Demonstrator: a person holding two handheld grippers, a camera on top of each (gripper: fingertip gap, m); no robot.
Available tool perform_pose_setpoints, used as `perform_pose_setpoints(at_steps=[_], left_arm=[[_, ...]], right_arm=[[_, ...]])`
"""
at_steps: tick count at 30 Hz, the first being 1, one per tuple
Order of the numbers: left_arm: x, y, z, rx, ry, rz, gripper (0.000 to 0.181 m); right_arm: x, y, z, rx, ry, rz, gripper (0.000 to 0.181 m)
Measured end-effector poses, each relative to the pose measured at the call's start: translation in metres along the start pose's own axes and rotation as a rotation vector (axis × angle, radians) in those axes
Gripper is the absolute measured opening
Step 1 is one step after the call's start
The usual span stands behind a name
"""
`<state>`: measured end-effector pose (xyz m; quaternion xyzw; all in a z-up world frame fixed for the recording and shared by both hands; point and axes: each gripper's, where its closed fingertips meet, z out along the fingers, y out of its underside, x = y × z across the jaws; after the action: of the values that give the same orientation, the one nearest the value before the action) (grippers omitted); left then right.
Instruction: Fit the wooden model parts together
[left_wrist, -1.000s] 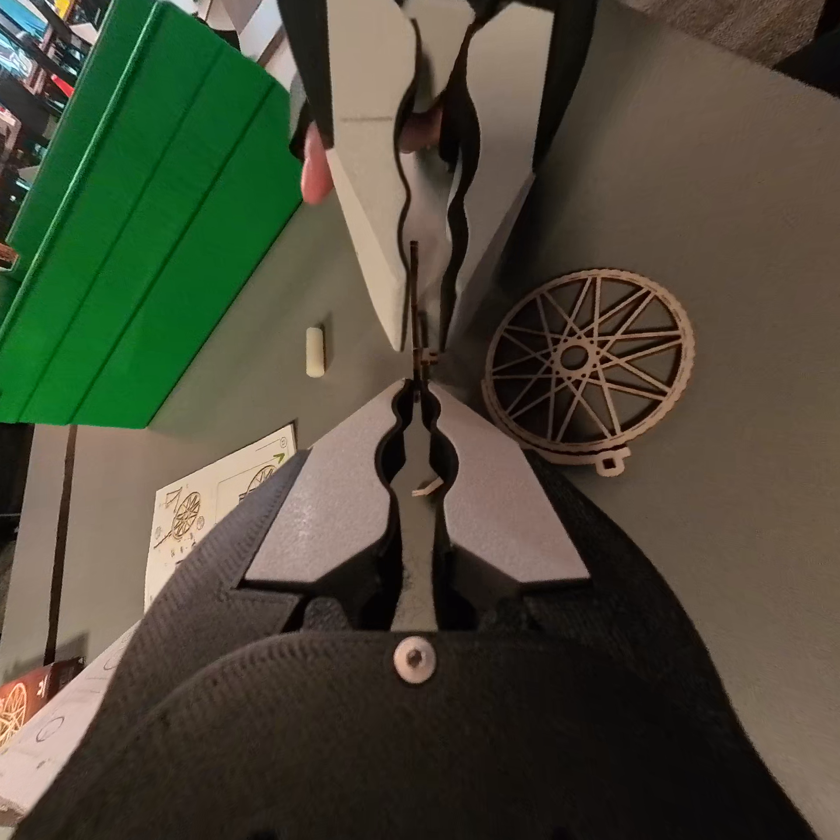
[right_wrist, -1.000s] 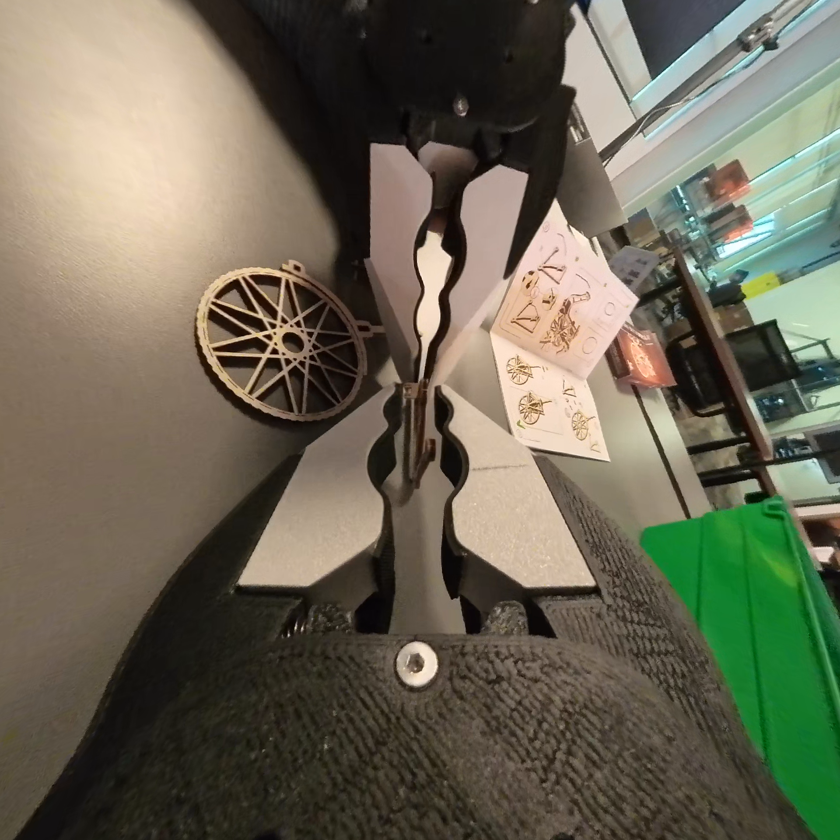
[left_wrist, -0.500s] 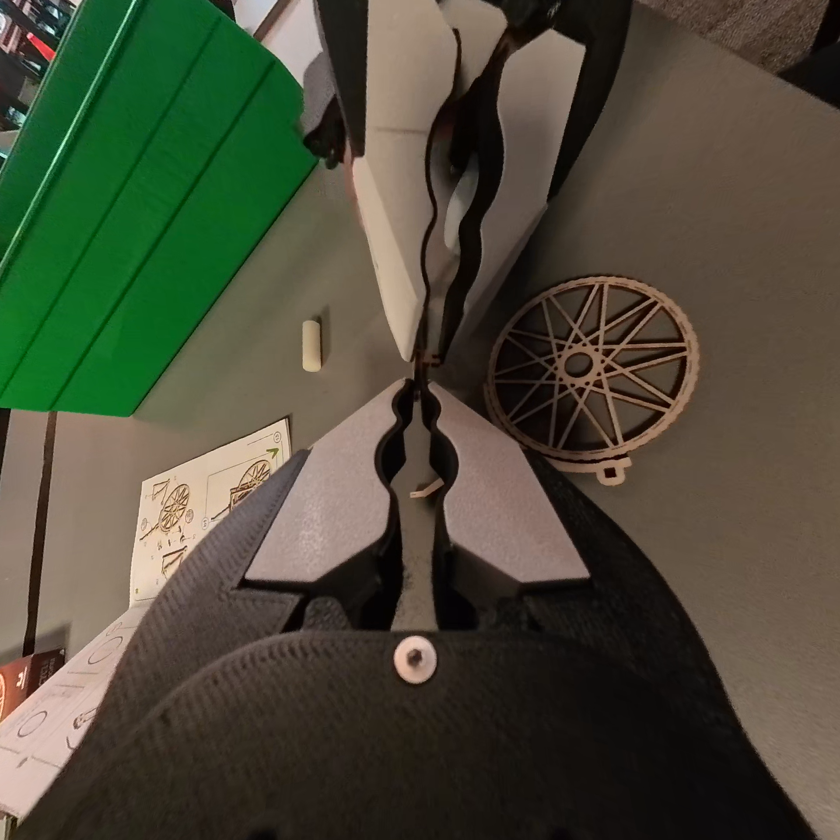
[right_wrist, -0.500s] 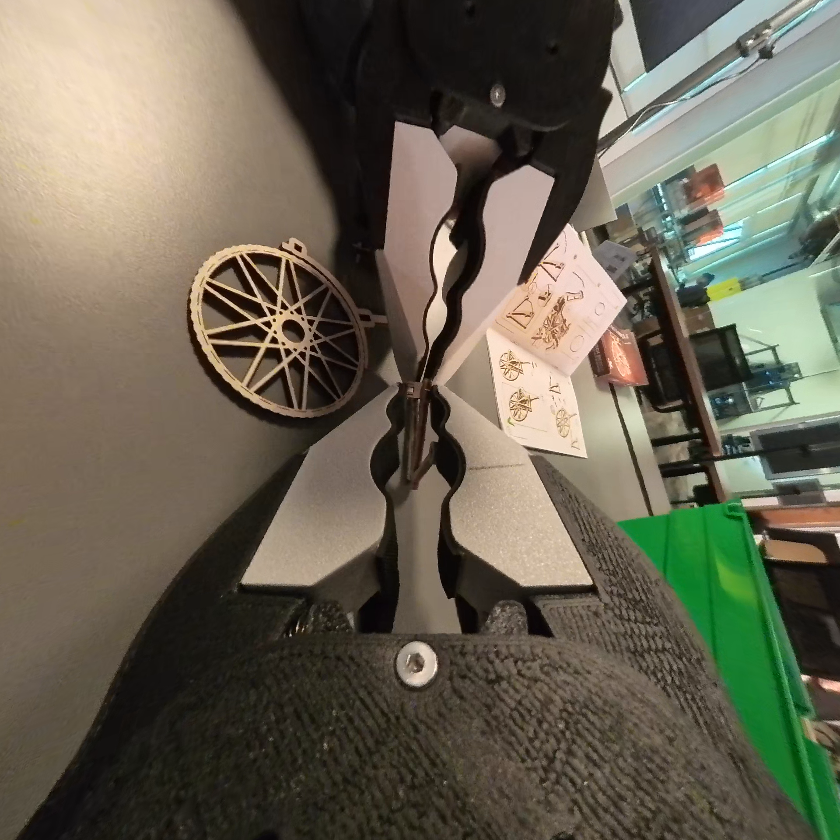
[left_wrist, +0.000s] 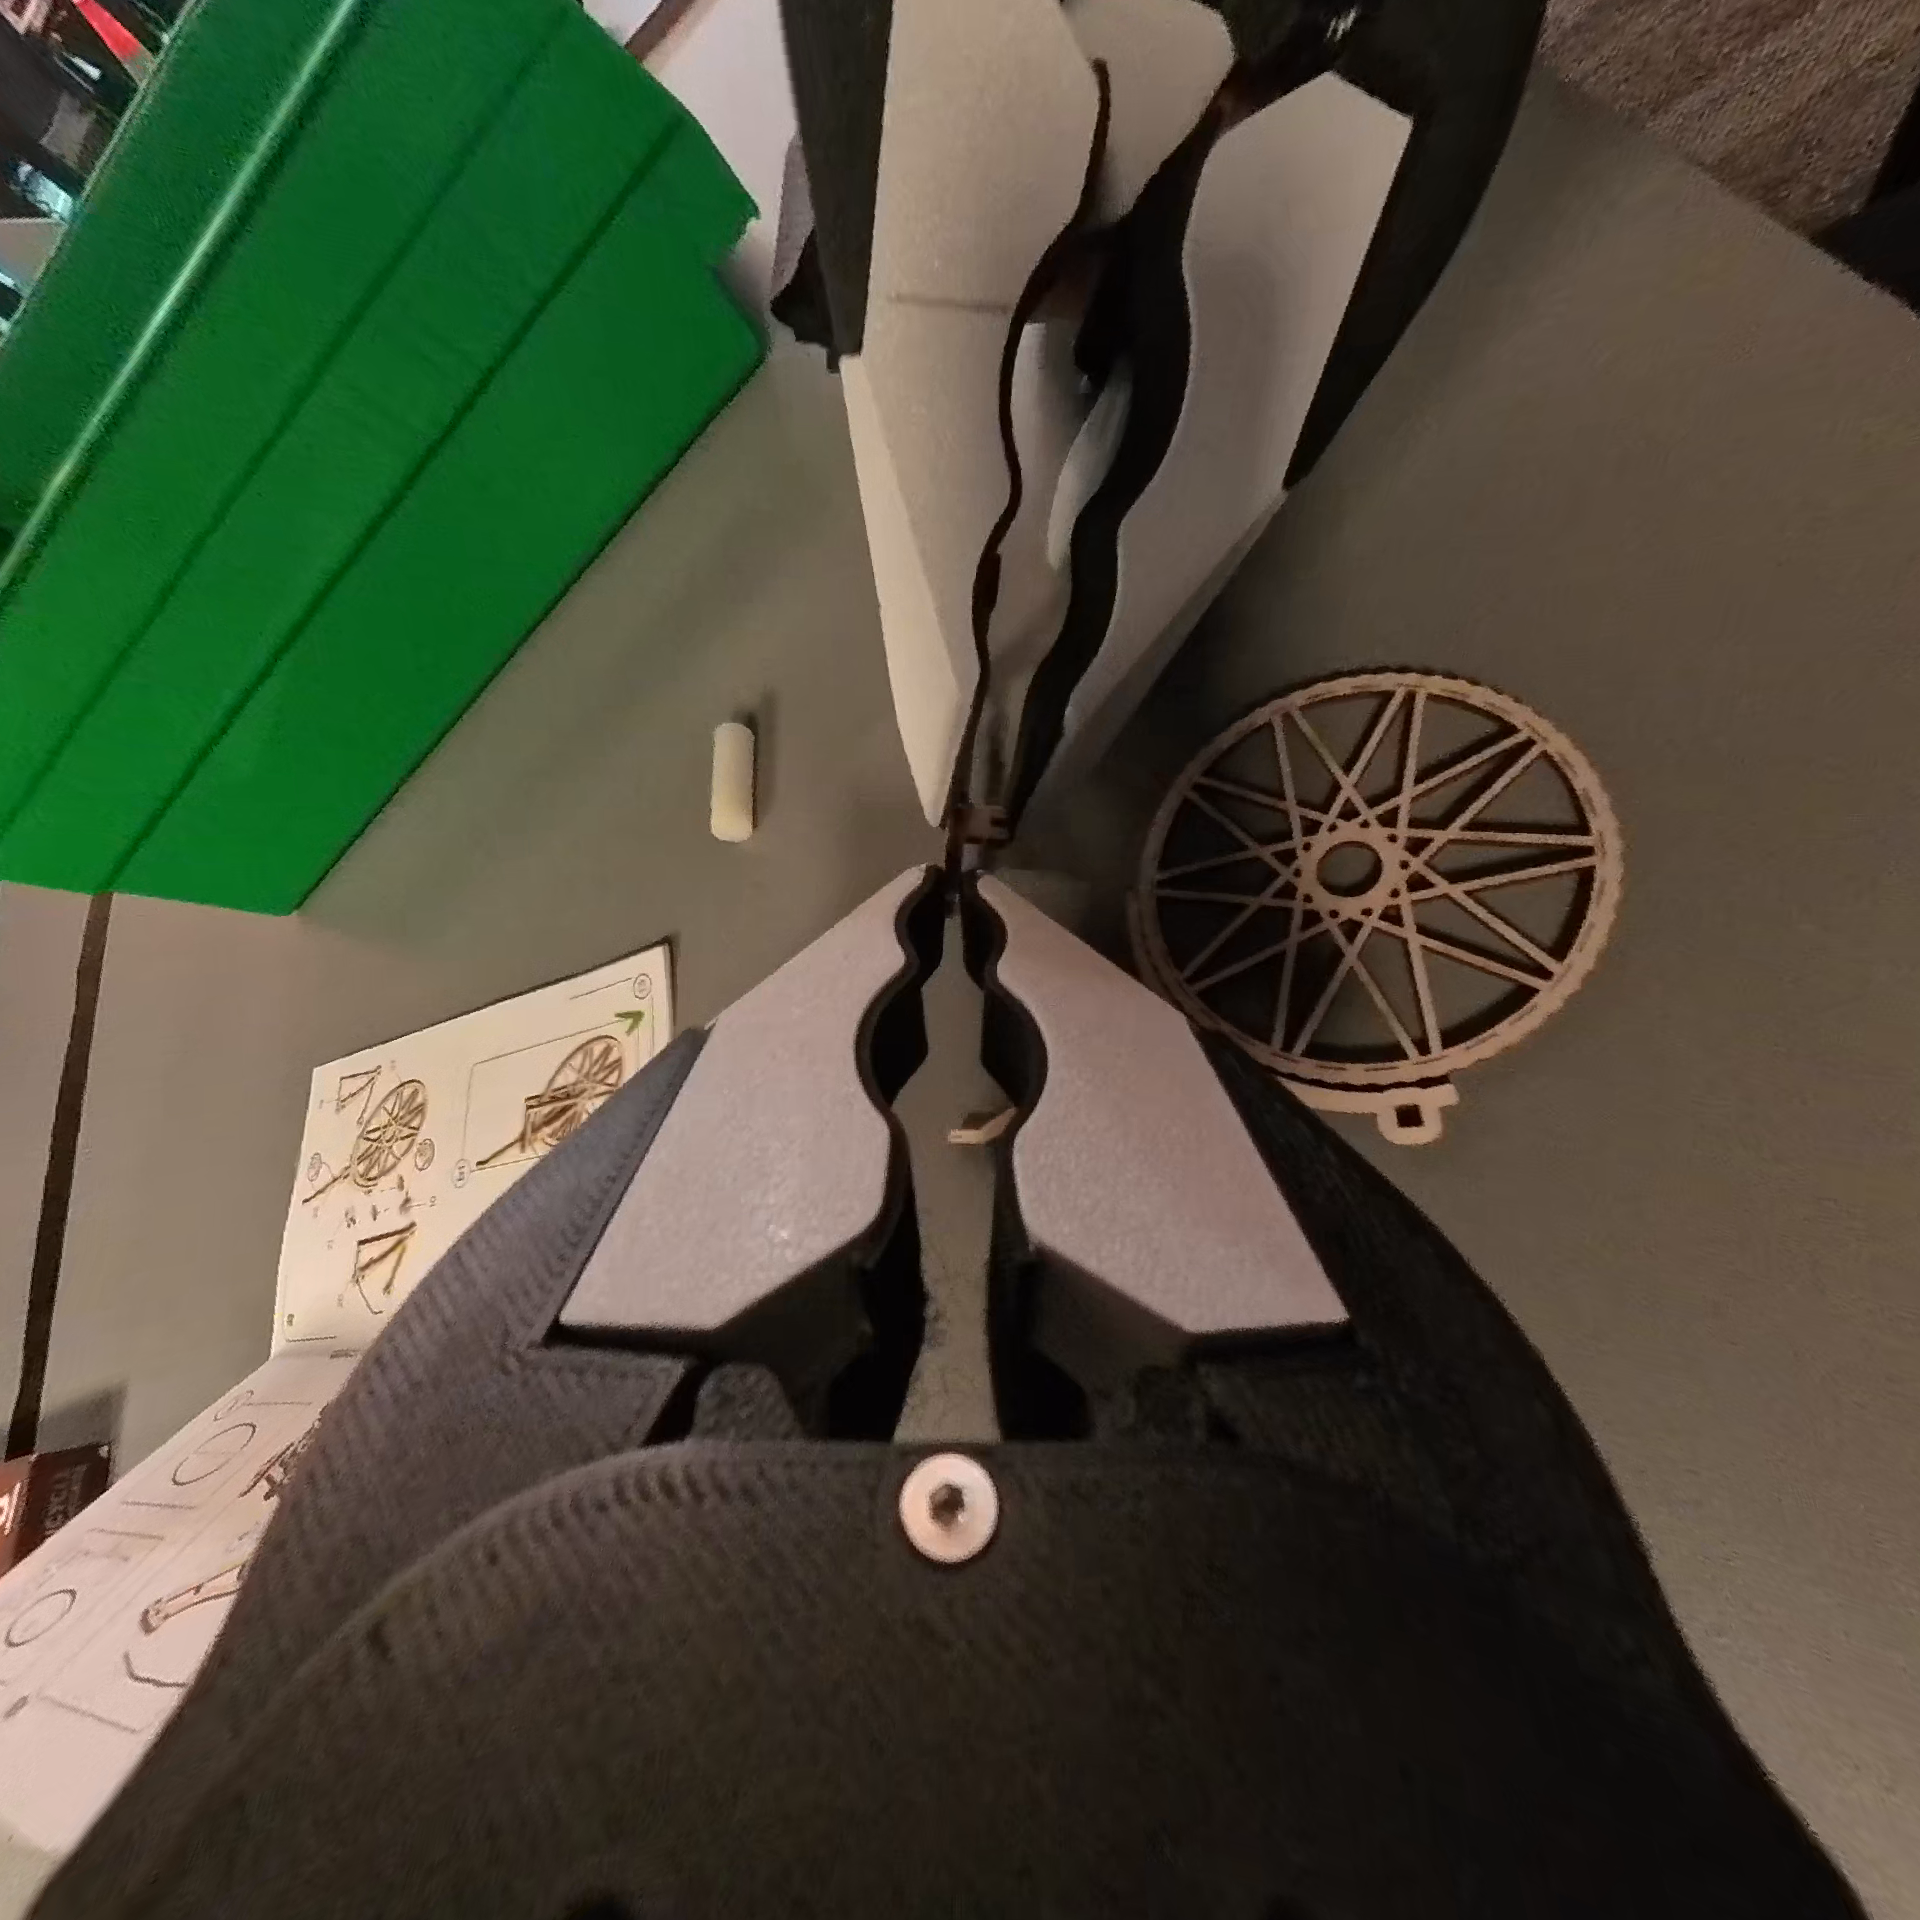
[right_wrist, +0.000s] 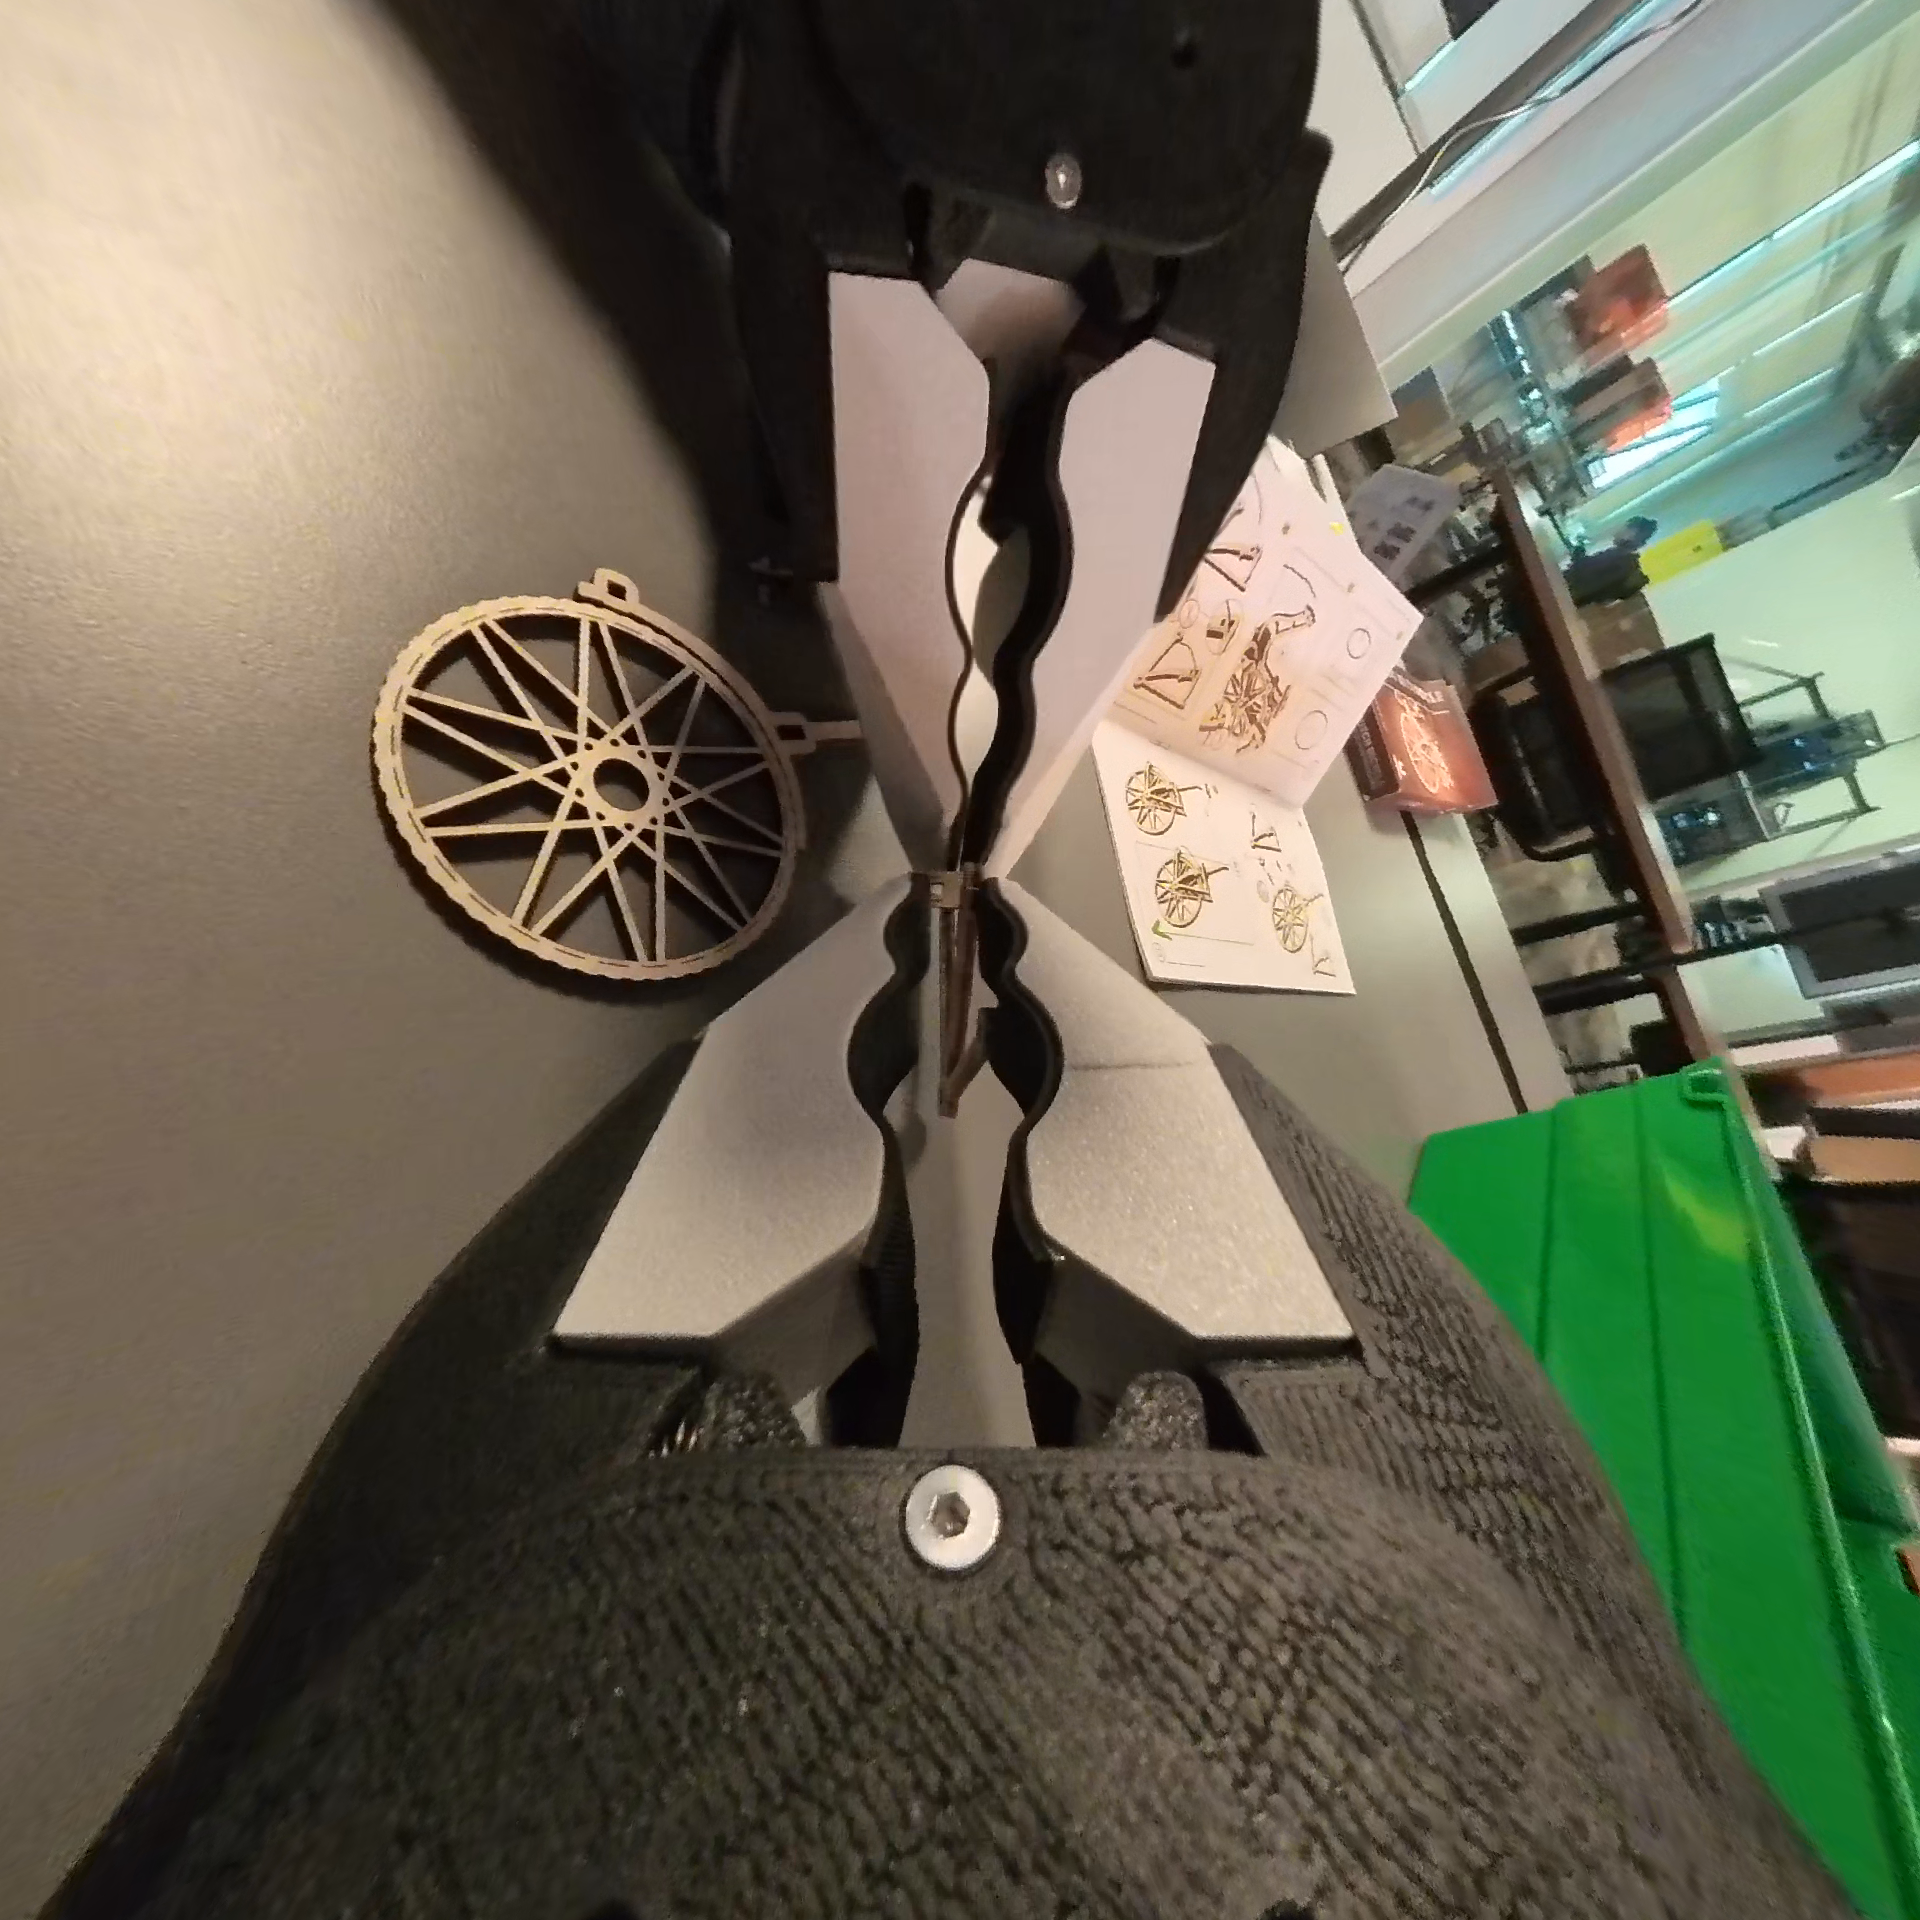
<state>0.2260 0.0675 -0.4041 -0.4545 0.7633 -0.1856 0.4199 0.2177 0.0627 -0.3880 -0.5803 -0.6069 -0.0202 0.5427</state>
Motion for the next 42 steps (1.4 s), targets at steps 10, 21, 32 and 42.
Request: perform_pose_setpoints(at_steps=[10,21,32,42], left_arm=[[-0.011,0.001,0.002,-0.03,-0.057,-0.045,0.002],[-0.005,-0.001,0.005,-0.039,-0.034,-0.044,0.002],[-0.001,-0.002,0.005,-0.036,-0.023,0.029,0.002],[0.002,-0.002,0.007,-0.034,-0.017,0.033,0.002]], right_arm=[[0.008,0.003,0.003,0.013,0.052,-0.017,0.008],[0.011,0.003,0.003,0.003,0.078,-0.028,0.019],[0.003,0.0,0.003,0.023,0.025,-0.037,0.009],[0.001,0.001,0.002,0.004,0.012,-0.038,0.007]])
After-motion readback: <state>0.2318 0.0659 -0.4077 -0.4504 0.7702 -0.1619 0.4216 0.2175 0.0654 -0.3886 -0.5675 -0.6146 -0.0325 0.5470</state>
